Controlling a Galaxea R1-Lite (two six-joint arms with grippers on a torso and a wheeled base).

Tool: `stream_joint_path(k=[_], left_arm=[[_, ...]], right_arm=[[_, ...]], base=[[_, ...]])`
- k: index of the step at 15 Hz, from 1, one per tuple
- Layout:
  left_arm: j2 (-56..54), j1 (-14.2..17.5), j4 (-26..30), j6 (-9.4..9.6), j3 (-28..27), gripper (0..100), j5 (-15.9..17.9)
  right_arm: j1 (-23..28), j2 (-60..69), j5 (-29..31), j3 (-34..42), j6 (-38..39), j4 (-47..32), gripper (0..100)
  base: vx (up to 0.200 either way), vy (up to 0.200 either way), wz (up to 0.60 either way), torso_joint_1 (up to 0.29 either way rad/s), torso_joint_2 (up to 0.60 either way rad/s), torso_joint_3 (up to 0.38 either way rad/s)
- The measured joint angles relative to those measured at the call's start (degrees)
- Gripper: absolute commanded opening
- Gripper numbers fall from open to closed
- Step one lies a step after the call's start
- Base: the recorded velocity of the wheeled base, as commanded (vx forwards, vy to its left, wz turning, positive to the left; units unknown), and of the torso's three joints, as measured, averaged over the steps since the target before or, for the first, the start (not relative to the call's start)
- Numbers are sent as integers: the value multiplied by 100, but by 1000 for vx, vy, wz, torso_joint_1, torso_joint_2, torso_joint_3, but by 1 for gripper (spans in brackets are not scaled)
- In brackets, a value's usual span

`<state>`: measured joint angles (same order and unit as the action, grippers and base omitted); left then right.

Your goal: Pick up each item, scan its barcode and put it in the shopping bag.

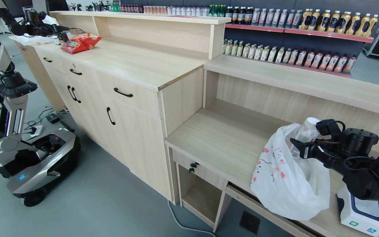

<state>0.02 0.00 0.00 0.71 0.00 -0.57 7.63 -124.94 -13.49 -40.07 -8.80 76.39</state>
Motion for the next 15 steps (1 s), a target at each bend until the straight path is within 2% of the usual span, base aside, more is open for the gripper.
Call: stream_joint_path(k=[9,10,15], left_arm=[[0,0,0,-2,0,0,0],[0,0,0,0,0,0,0],[0,0,0,0,0,0,-2]], right_arm=[[33,-510,-5,-133,10,271,0],[41,-527,-5,-122,2,222,100],[83,-284,-29,-66,5,-90,100]], base=[[0,0,0,0,0,0],[0,0,0,0,0,0],[0,0,0,0,0,0]])
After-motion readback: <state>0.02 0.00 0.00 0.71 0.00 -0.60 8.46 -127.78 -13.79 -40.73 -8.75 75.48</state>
